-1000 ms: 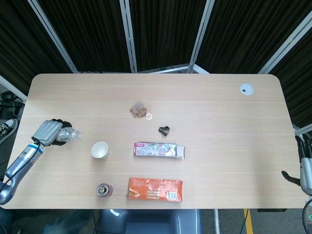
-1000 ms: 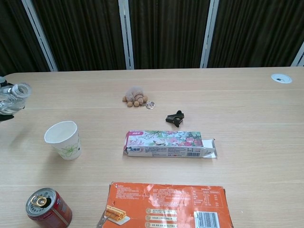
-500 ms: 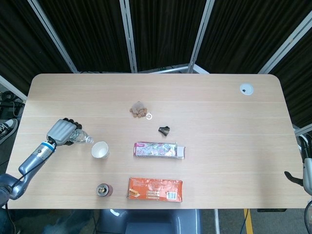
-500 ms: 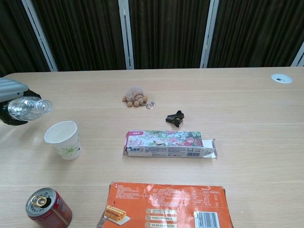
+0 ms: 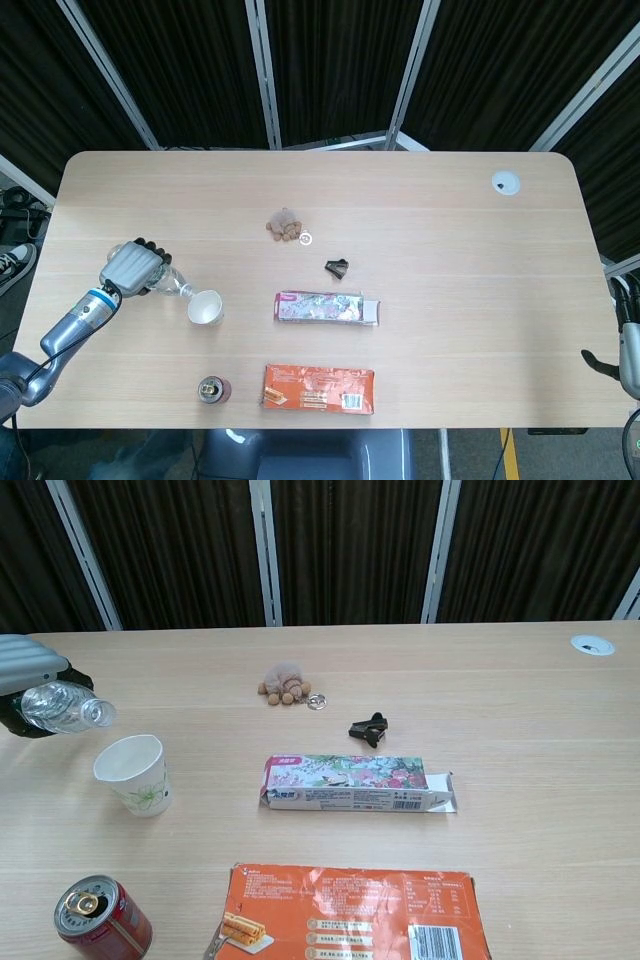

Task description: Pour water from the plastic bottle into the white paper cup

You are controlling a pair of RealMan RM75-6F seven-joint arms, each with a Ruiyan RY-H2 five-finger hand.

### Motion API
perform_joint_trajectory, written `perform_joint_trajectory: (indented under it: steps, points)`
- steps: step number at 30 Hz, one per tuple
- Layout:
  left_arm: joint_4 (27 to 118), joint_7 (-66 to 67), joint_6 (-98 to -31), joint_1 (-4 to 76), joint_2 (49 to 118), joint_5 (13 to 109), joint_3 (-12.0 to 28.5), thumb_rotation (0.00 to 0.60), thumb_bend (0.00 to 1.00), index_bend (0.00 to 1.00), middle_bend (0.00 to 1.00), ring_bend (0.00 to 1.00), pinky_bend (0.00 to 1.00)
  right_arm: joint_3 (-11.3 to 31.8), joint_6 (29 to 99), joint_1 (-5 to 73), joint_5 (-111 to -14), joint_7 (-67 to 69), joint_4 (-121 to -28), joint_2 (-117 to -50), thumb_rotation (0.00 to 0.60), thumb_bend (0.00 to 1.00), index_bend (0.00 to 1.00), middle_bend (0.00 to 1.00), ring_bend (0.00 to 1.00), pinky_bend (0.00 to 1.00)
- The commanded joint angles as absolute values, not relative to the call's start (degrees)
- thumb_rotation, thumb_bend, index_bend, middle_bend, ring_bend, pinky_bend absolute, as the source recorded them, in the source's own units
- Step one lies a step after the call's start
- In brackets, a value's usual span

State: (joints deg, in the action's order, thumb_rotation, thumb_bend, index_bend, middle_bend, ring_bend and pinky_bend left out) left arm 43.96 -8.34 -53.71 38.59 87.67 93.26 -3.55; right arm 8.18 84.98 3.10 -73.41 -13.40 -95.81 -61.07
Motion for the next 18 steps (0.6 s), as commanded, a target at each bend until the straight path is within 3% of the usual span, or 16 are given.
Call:
perform_joint_trajectory:
  steps: [1,18]
  points:
    - [43.9,-7.0,-54.3,38.7,87.5,93.5,-3.8,0.6,0.57,0.5,0.43,0.33,0.34,8.2,84.9,3.1,-73.1,-13.2,-95.2,-61.0,0.6,0.0,0.0,0.0,0.0,0.0]
    - [43.0,-4.8,-55.7,39.3,87.4,93.9,-4.2,0.6,0.57,0.5,0.43,0.33,0.34,8.3,84.9,3.1,-73.0,-13.2,-95.3,-60.9,0.6,0.0,0.0,0.0,0.0,0.0]
